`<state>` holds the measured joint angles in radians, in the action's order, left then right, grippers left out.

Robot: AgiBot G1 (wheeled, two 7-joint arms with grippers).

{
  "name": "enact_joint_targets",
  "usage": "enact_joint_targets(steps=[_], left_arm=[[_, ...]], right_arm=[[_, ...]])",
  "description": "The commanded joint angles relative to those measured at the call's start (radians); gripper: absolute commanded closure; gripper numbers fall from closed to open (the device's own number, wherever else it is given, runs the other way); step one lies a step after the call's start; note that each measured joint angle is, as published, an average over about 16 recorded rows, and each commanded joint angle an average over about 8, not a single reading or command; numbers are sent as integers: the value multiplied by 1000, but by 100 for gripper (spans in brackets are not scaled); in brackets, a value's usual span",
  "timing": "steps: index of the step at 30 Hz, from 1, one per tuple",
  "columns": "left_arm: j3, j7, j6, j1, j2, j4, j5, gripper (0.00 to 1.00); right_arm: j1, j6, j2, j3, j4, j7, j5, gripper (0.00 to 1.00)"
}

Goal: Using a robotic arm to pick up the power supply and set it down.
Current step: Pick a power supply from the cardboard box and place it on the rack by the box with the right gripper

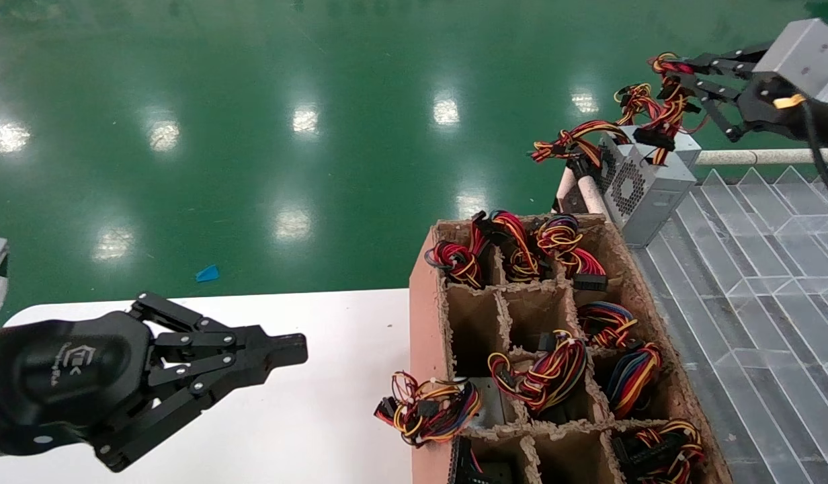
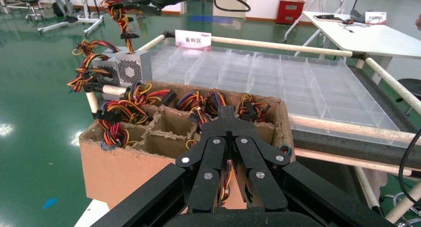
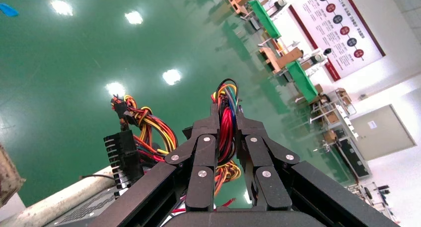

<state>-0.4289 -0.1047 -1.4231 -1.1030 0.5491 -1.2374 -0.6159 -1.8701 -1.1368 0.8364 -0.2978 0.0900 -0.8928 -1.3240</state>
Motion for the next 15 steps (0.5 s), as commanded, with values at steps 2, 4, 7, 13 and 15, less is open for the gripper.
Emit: enact_joint_targets(steps=[2,4,7,13,15], left_arm=[[0,0,0,0,0,0,0,100],[0,0,0,0,0,0,0,100],[0,0,0,0,0,0,0,100],[0,0,0,0,0,0,0,100],[0,0,0,0,0,0,0,100]], right_arm=[[1,15,18,1,-9,-13,2,100],[1,28,29,4,-16,-17,6,100],[2,44,43,8,-26,-19,11,100],[10,53,61,4,-46,-20,6,100],[13,52,65,2,-51,-20,3,100]])
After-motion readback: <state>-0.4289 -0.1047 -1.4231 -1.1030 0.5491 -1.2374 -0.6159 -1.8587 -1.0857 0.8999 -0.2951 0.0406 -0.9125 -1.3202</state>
